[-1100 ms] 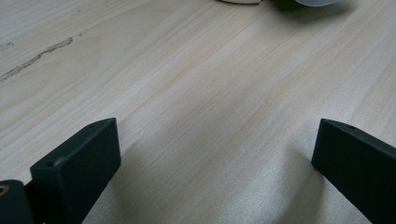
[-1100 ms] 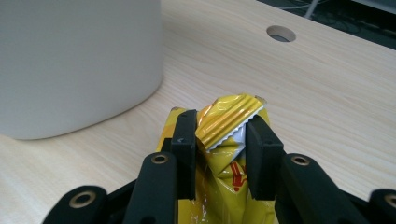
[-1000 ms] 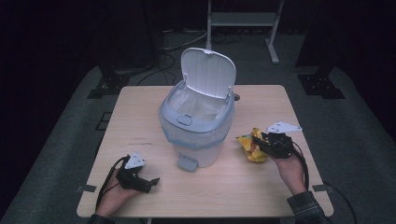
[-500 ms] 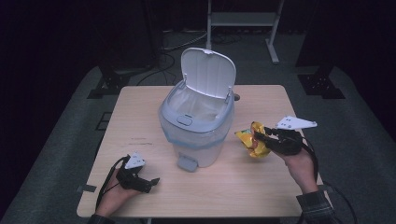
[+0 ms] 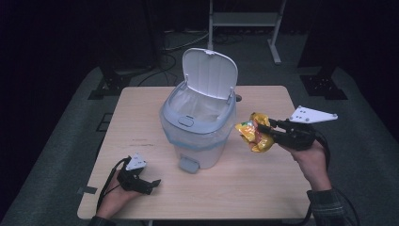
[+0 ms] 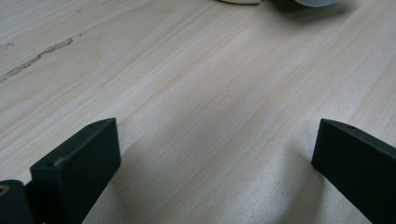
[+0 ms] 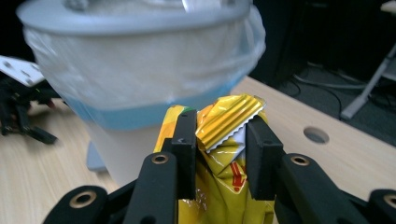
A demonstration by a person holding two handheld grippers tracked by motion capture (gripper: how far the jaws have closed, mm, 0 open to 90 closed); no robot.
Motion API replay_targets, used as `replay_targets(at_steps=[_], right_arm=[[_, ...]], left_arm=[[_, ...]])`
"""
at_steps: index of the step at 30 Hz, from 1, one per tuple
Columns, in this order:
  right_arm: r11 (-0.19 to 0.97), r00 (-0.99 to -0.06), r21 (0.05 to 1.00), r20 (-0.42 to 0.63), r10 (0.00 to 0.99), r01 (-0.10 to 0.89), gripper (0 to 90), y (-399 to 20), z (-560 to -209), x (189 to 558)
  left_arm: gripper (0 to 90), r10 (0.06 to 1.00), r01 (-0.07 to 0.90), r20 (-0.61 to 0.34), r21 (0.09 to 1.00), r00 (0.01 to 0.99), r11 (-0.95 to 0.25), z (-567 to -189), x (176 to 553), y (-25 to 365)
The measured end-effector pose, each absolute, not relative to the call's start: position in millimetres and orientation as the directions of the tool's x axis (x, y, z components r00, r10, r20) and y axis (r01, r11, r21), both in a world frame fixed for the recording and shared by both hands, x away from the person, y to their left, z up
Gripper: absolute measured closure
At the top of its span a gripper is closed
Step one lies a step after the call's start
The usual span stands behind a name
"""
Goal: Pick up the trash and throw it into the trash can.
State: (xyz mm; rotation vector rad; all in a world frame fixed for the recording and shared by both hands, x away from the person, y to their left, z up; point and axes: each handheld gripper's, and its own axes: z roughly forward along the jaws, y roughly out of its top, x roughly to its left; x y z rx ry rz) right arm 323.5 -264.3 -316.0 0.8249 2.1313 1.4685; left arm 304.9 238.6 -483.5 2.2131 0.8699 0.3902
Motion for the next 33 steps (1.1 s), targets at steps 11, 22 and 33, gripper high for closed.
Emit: replay_targets(at_steps=[11,22,33], right_arm=[[0.233,-0.772,0.956,-0.013,0.635,0.176,68.4,-264.5,-287.0,319.7],[0.203,-0.787,0.969,-0.014,0.617,0.142,68.5,-268.7,-268.9,315.6],[0.166,-0.817,0.981,-0.014,0.576,0.100,68.5,-264.8,-243.1,314.4]], left_arm=[[0.2,0.686,0.470,0.018,0.715,0.727,-0.517,-483.5,304.9,238.6],[0.2,0.686,0.470,0.018,0.715,0.727,-0.517,-483.5,304.9,238.6],[0.2,0.686,0.470,0.018,0.715,0.727,-0.517,-483.5,304.9,238.6]])
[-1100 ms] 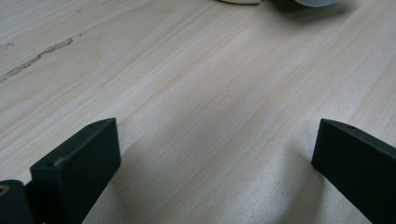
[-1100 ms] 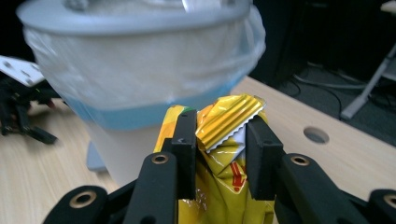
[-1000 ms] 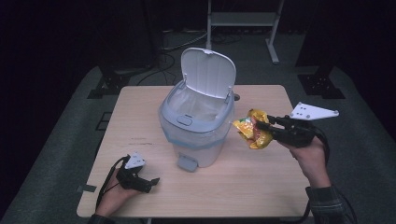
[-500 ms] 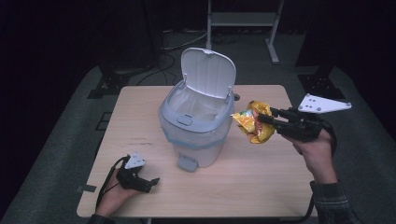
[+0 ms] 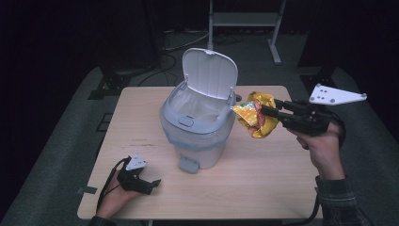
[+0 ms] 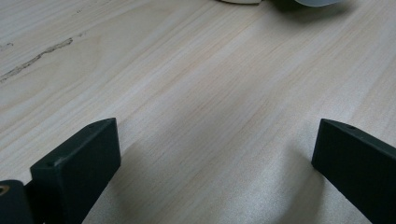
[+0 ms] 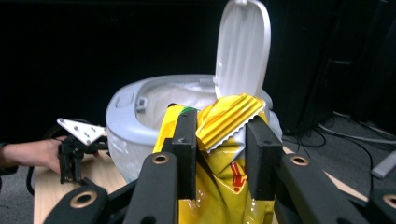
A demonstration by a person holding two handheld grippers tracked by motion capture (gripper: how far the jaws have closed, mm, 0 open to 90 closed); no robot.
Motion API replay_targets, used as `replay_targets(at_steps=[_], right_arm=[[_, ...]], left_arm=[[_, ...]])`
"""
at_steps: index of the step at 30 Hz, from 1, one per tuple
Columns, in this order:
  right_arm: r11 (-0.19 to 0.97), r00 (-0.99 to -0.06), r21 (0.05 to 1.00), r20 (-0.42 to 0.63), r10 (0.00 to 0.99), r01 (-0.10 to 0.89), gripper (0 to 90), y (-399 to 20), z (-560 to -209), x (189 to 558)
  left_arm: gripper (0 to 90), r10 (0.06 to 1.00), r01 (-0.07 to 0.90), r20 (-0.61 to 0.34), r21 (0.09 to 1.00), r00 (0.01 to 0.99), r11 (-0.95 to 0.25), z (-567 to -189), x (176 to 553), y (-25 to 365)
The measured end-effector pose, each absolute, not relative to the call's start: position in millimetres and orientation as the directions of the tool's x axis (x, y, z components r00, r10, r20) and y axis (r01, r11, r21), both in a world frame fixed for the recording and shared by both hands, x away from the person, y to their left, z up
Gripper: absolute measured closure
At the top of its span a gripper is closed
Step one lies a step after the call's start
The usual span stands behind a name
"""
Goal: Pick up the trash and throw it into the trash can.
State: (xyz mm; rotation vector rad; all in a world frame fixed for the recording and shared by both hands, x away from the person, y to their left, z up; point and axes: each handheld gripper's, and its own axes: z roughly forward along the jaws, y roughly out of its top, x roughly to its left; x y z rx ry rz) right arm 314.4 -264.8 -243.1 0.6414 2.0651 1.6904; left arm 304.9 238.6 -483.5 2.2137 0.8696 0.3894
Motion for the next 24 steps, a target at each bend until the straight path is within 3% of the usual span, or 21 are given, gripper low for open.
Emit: replay_targets(at_steps=[24], right_arm=[[0.126,-0.880,0.991,-0.011,0.475,0.055,68.4,-224.1,-198.7,333.7]], left_arm=[[0.2,0.686,0.469,0.018,0.717,0.727,-0.516,-483.6,305.0,238.5]])
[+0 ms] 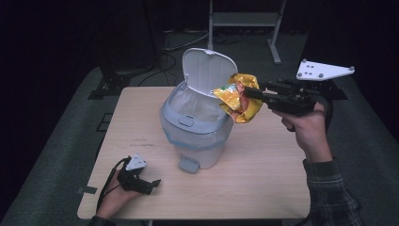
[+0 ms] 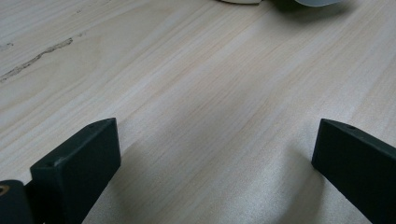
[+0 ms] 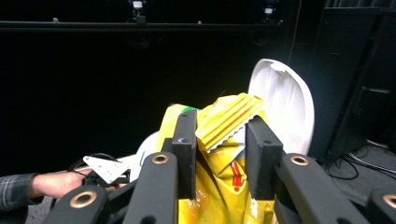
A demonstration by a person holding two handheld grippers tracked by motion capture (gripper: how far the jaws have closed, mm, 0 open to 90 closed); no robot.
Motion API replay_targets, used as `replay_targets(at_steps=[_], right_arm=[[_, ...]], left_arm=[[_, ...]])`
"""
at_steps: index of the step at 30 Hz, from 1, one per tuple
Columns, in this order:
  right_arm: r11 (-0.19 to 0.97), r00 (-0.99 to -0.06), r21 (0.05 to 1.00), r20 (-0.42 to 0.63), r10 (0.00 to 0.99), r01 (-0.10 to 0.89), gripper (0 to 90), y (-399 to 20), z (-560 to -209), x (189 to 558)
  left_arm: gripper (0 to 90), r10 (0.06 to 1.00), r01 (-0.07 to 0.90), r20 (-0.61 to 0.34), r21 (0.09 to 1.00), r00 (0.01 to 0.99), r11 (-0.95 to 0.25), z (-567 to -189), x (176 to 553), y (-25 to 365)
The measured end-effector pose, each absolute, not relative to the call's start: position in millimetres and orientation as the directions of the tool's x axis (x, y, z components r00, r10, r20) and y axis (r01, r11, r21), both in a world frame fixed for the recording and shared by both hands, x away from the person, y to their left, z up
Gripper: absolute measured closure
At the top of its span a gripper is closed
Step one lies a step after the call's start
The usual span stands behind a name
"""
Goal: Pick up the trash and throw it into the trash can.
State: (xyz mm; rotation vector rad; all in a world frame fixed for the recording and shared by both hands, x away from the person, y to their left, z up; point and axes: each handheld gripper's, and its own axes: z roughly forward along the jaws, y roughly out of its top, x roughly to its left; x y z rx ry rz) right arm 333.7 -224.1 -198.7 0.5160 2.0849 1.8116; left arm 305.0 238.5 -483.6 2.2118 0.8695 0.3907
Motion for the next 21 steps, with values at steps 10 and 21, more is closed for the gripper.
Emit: replay_targets(at_steps=[10,21], right_arm=[[0.142,-0.901,0.988,-0.012,0.433,0.055,68.4,-200.3,-189.2,348.0],[0.152,-0.913,0.986,-0.002,0.408,0.066,68.4,-173.6,-187.5,368.4]], left_arm=[[0.2,0.686,0.469,0.018,0.717,0.727,-0.516,-483.7,305.0,238.5],[0.2,0.686,0.469,0.018,0.717,0.727,-0.516,-483.7,305.0,238.5]])
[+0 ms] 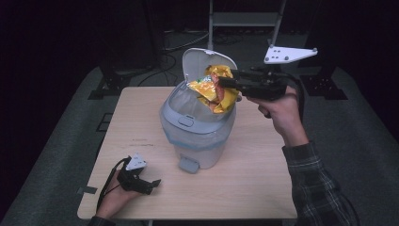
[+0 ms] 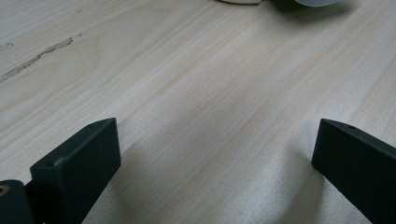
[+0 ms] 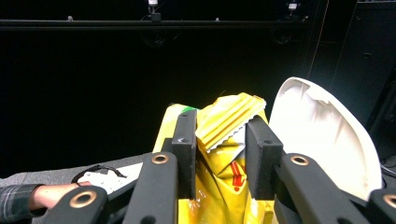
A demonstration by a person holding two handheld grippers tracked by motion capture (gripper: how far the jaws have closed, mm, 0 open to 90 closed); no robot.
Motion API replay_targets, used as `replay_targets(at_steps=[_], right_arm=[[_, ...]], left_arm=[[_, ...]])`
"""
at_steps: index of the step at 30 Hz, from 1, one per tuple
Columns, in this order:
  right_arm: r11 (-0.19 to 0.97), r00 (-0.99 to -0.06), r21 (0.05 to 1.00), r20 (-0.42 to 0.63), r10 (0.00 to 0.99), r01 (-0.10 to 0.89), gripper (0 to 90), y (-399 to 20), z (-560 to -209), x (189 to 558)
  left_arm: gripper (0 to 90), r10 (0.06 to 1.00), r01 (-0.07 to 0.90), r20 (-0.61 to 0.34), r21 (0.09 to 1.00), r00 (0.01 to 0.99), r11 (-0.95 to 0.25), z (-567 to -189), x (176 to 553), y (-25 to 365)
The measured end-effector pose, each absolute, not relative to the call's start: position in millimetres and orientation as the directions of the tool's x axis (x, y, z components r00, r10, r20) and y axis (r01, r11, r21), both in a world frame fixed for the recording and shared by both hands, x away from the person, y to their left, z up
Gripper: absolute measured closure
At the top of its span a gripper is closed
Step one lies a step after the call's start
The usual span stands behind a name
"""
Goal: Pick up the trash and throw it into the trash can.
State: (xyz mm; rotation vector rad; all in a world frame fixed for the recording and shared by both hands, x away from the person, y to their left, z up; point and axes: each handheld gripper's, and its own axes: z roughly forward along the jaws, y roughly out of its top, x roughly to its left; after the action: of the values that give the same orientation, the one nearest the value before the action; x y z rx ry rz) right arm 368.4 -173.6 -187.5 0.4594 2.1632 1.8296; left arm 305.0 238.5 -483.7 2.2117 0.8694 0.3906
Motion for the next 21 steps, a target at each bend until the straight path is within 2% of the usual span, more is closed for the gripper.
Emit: replay_targets(at_steps=[16,19,21], right_arm=[[0.182,-0.913,0.977,0.024,0.408,0.108,67.4,-136.0,-203.9,404.8],[0.187,-0.916,0.975,0.034,0.401,0.118,64.8,-131.1,-207.1,410.3],[0.191,-0.916,0.974,0.039,0.400,0.125,59.9,-128.7,-208.6,412.6]], left_arm=[[0.2,0.684,0.470,0.018,0.714,0.729,-0.519,-483.4,305.0,238.7],[0.2,0.685,0.470,0.018,0.715,0.728,-0.518,-483.4,305.0,238.6],[0.2,0.685,0.470,0.018,0.715,0.728,-0.518,-483.5,305.0,238.6]])
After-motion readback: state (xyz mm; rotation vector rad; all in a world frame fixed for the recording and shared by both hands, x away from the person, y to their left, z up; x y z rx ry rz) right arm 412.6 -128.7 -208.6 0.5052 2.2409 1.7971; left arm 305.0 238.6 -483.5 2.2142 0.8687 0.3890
